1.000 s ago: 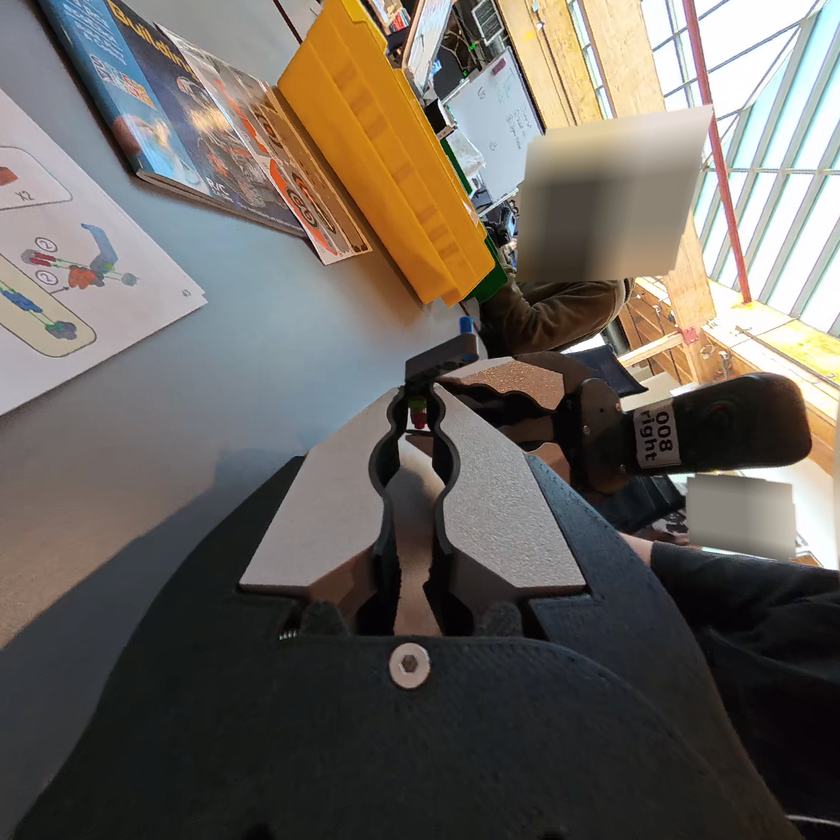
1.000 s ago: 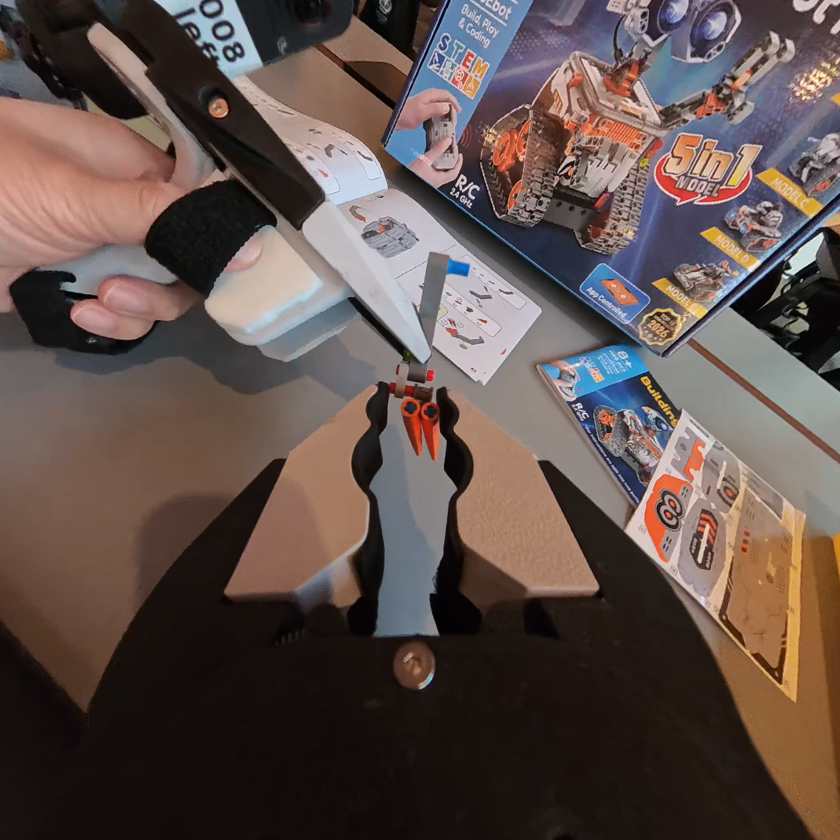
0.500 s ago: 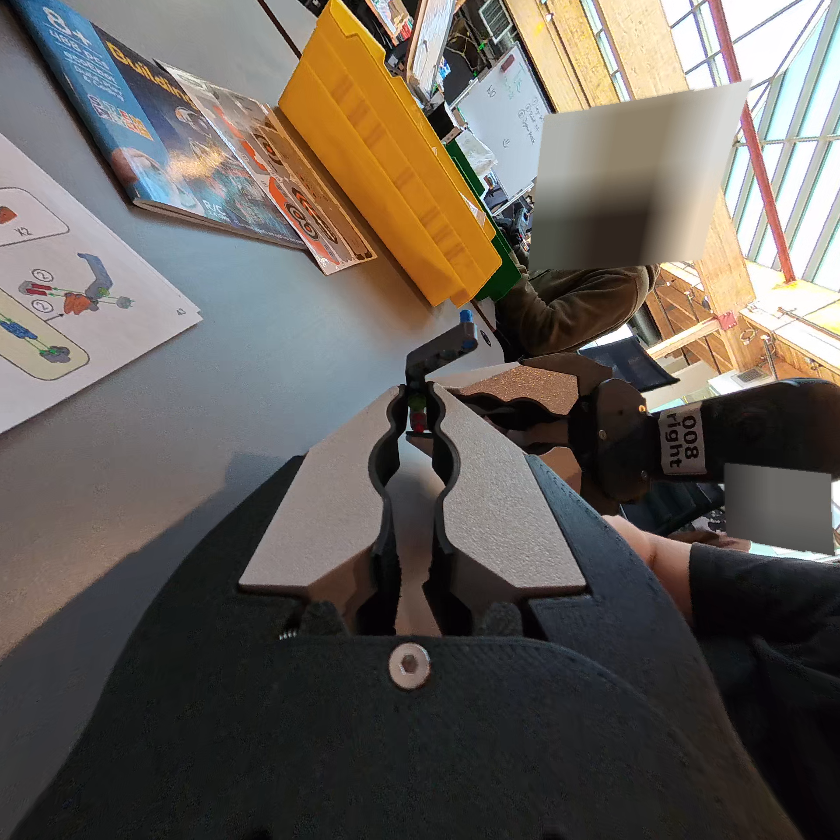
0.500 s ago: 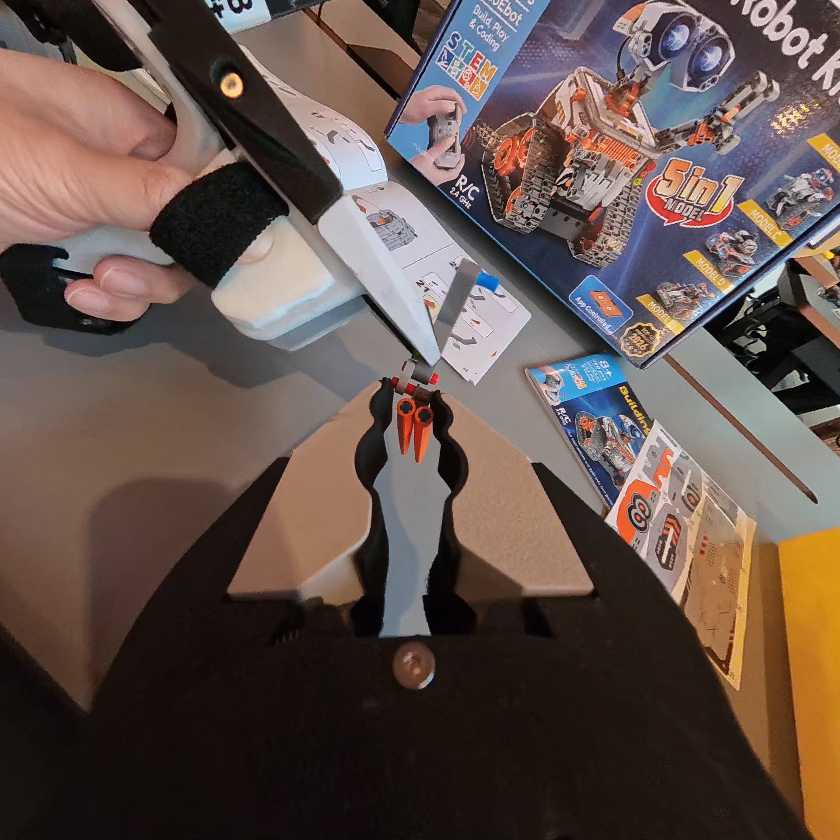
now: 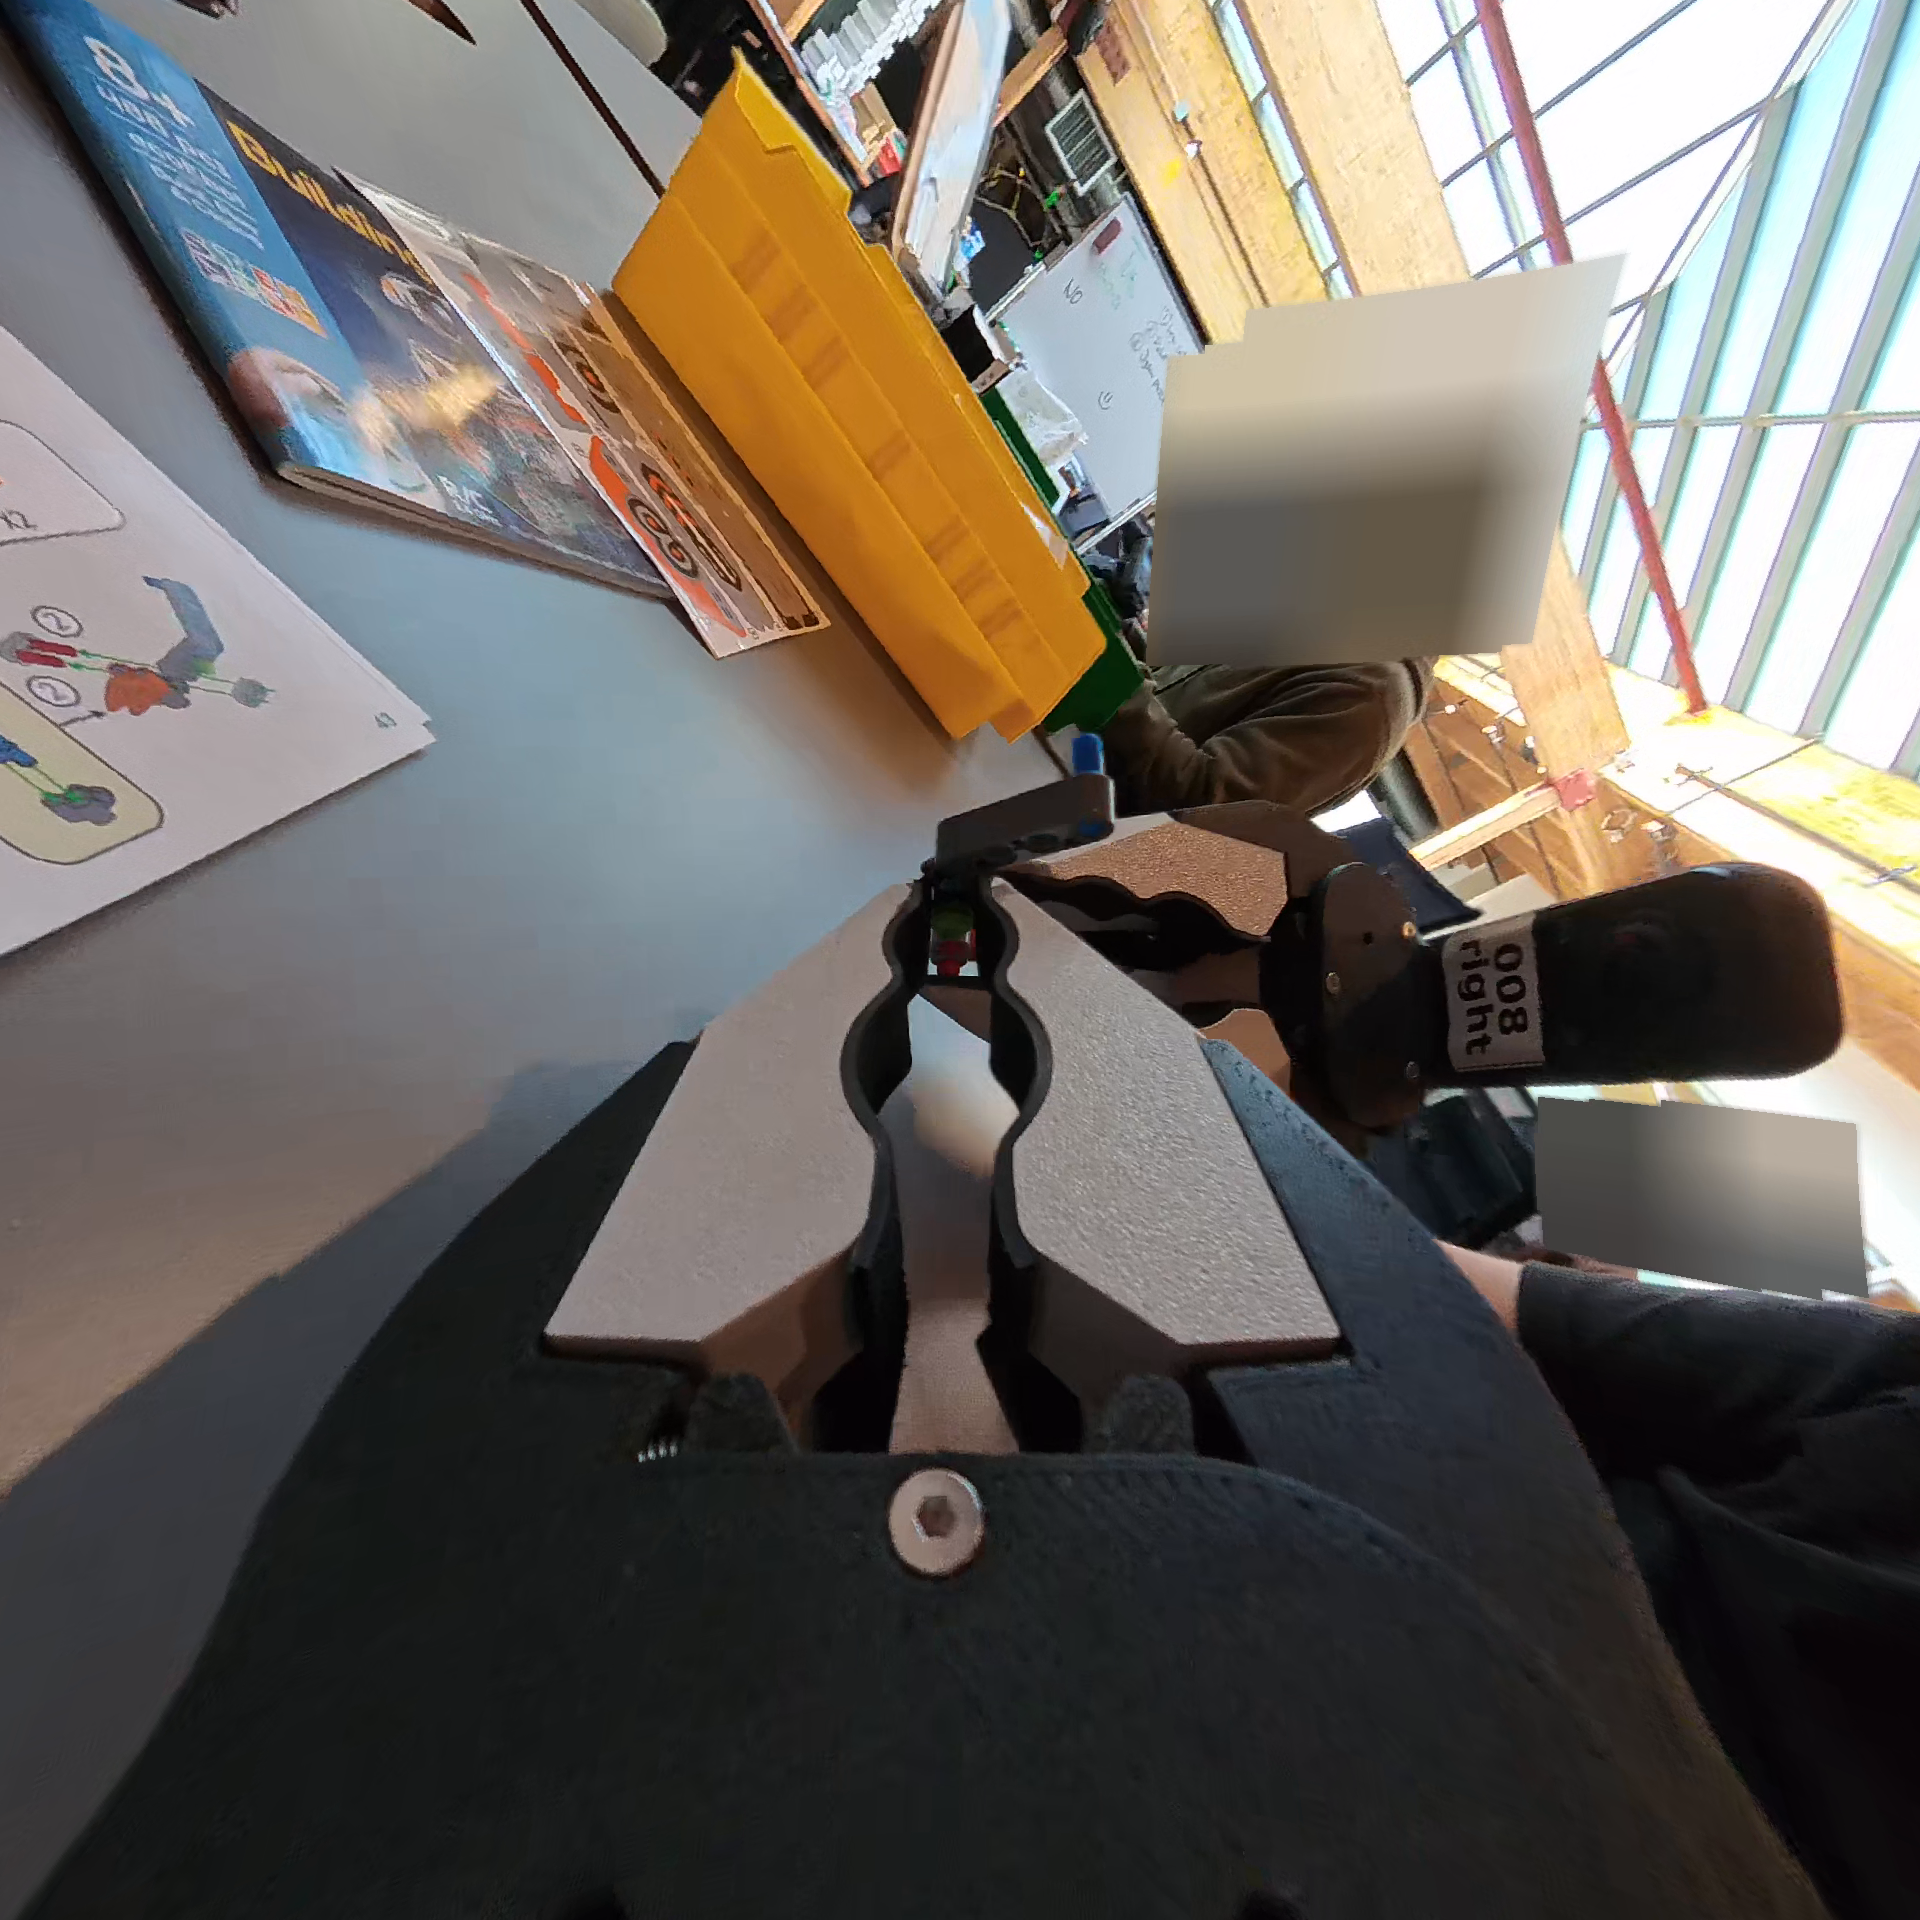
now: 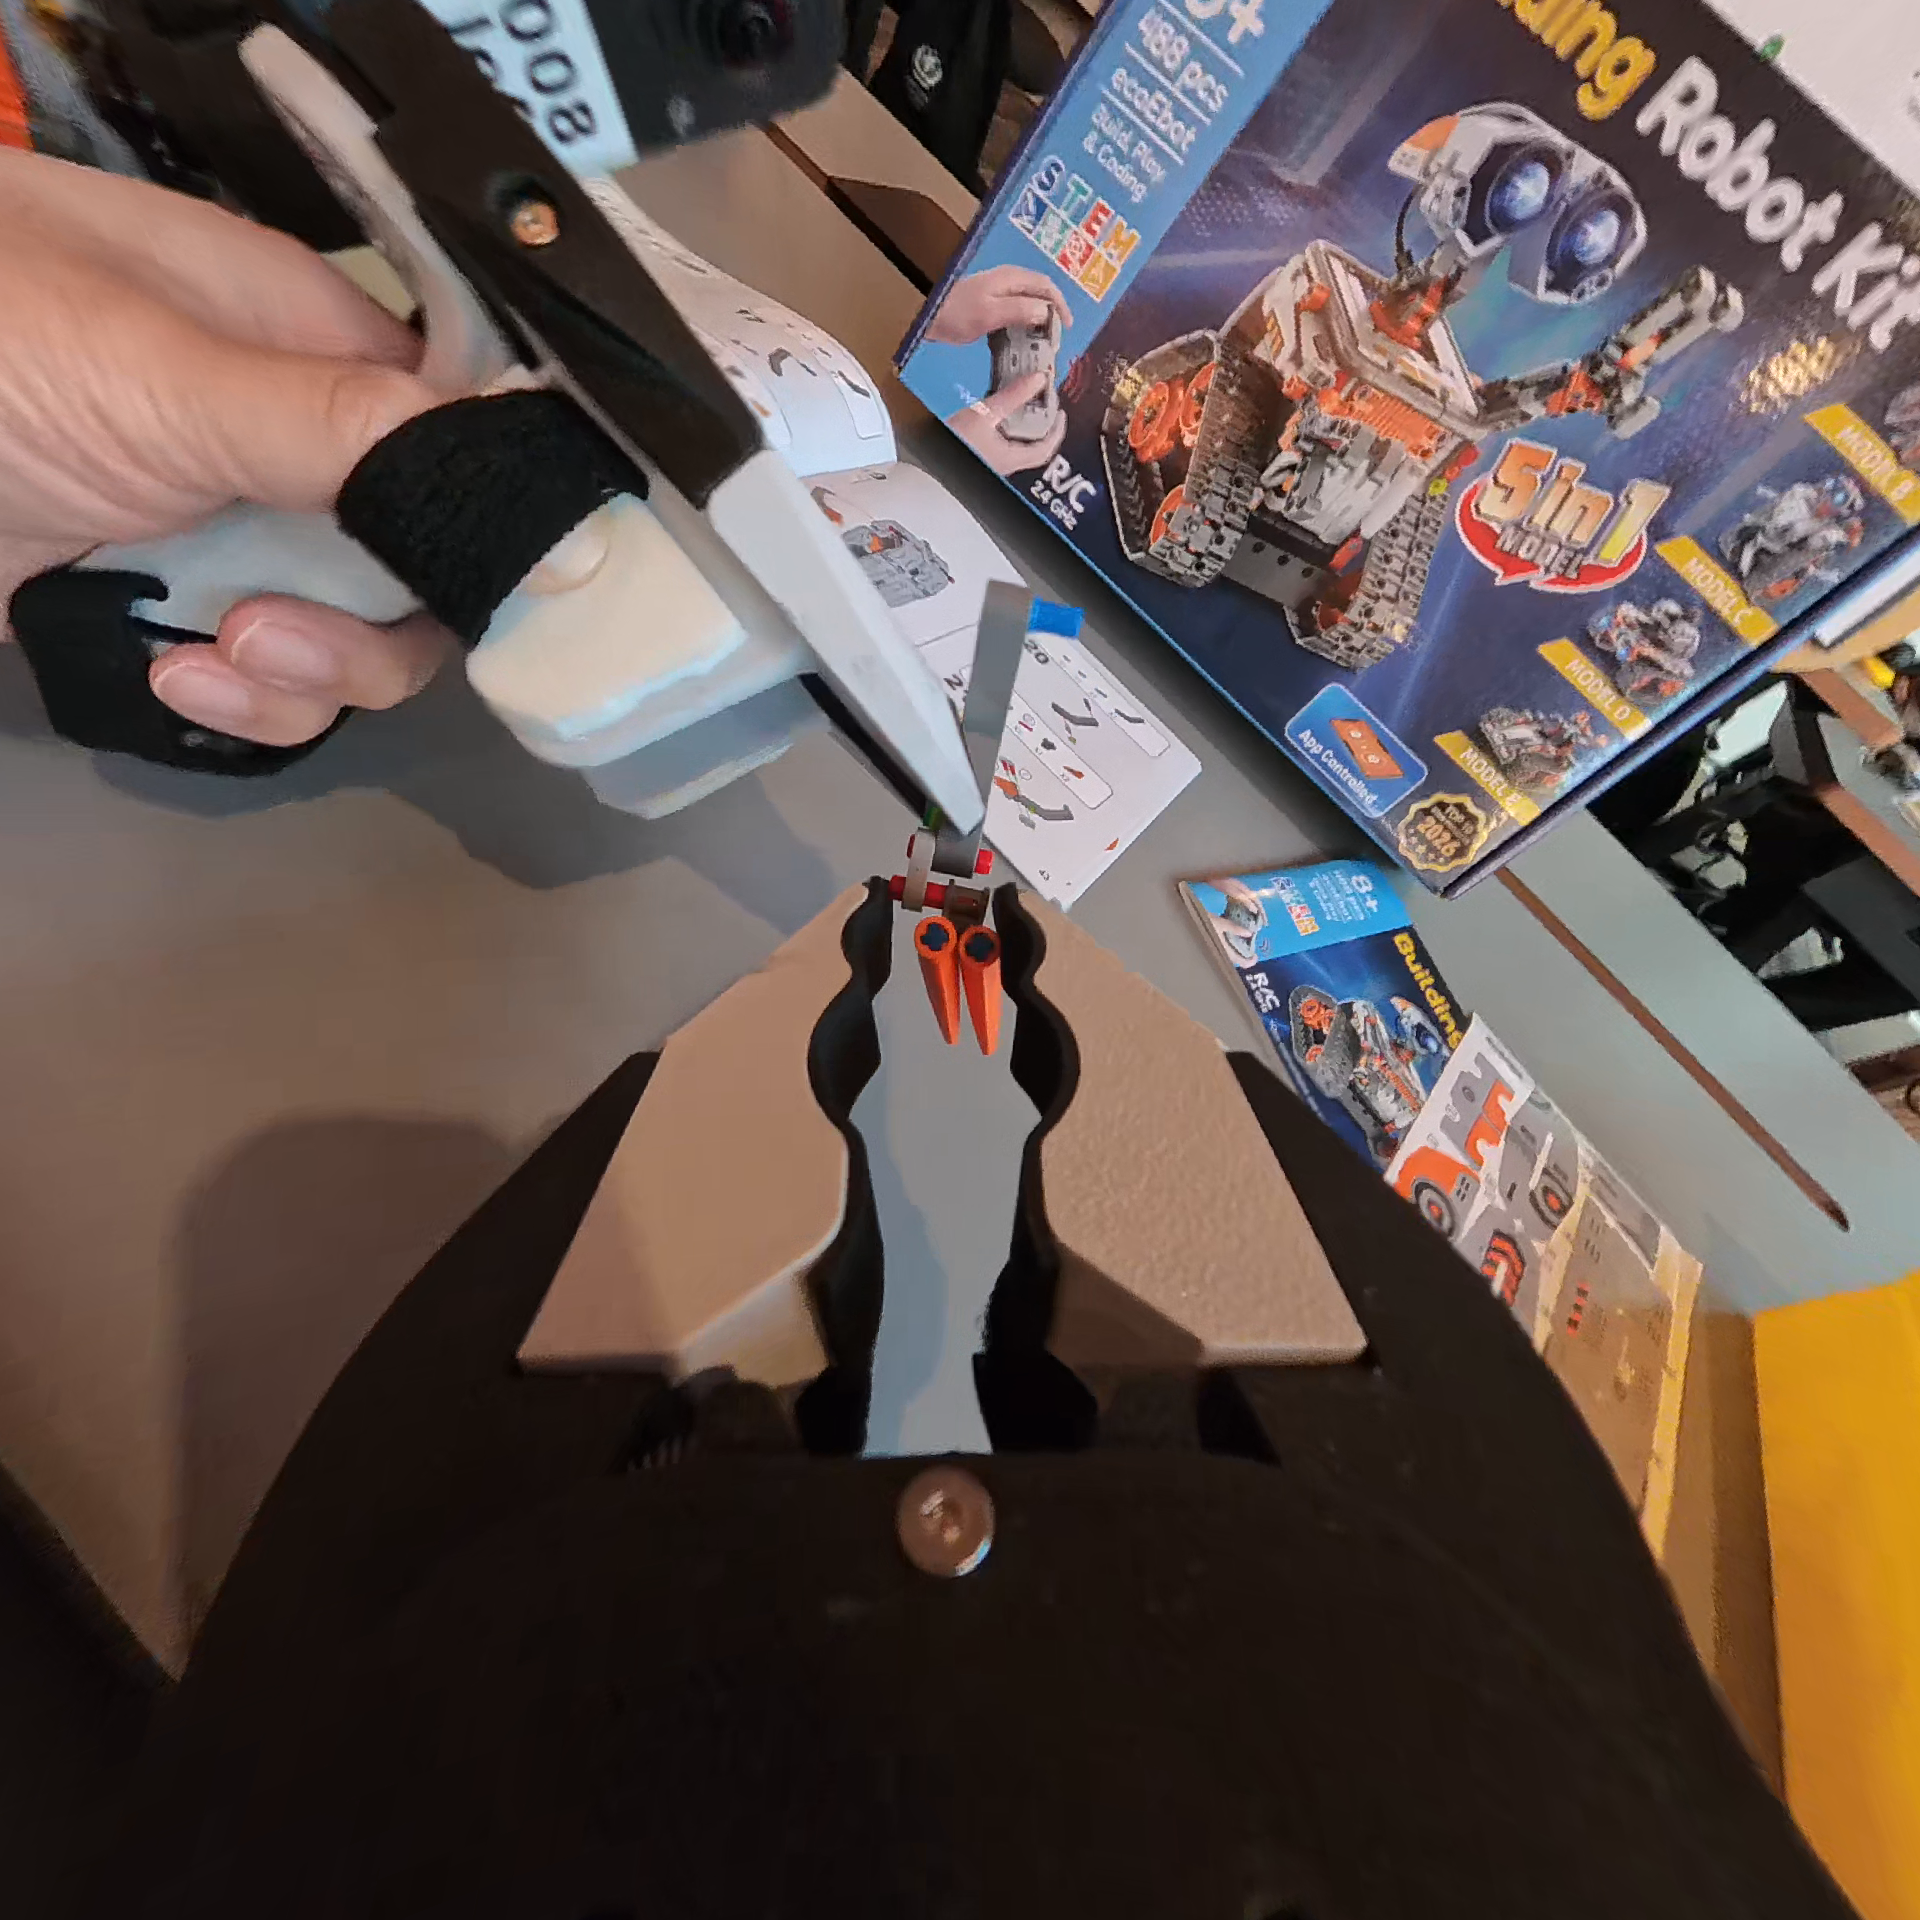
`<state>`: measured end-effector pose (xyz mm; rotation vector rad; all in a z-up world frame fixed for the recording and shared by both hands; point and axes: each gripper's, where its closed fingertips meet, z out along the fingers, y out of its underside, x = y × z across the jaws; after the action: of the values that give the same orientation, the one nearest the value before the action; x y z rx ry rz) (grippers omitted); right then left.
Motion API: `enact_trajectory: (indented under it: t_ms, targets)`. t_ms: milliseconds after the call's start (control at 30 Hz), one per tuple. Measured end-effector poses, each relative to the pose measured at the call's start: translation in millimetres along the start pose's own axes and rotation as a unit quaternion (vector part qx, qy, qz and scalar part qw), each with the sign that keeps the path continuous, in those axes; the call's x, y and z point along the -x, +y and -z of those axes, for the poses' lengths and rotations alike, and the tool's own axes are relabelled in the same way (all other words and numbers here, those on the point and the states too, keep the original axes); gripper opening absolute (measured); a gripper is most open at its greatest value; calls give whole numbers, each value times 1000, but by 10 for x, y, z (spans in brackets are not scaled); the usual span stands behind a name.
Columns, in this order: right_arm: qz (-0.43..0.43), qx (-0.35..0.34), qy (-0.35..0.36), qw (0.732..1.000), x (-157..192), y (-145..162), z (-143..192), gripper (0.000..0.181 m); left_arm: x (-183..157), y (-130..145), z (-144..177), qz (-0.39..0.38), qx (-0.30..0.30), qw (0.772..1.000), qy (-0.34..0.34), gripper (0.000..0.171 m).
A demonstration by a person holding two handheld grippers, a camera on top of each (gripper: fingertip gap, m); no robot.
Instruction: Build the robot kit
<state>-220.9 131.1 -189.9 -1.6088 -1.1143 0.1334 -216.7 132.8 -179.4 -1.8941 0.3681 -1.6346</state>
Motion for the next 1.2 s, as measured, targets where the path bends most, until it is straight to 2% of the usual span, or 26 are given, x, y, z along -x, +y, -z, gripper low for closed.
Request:
enact_trajectory:
  t_ms: [67, 133, 267, 467, 533, 633, 667, 867, 1200]
  targets:
    - [34, -4, -3, 999, 5, 0, 22, 19, -16, 50, -2, 23, 16, 999, 18, 6]
    - [66, -11, -6, 998, 5, -7, 30, 19, 17, 134, -25, 25, 44, 999, 6, 19]
    - [105, -30, -48, 993, 71, -34, -36, 18, 46, 148, -9, -31, 67, 996, -40, 8]
    - [141, -100, -115, 978, 58, -330, -207, 17, 10, -102, 198, -79, 26, 993, -81, 6]
    - [155, -122, -147, 969, 124, -390, -278, 17, 26, -167, 260, -82, 15, 992, -93, 11]
    - [182, -140, -147, 962, 140, -418, -383, 18, 108, -226, 335, -70, 2, 991, -113, 10]
    - [182, -147, -152, 960, 149, -416, -397, 18, 141, -228, 351, -67, 2, 991, -120, 6]
    - [154, -141, -178, 962, 159, -257, -360, 18, 206, -124, 248, 5, -1, 996, -92, 6]
    - [112, -103, -182, 972, 90, -143, -466, 18, 339, -136, 315, 17, 0, 994, -104, 6]
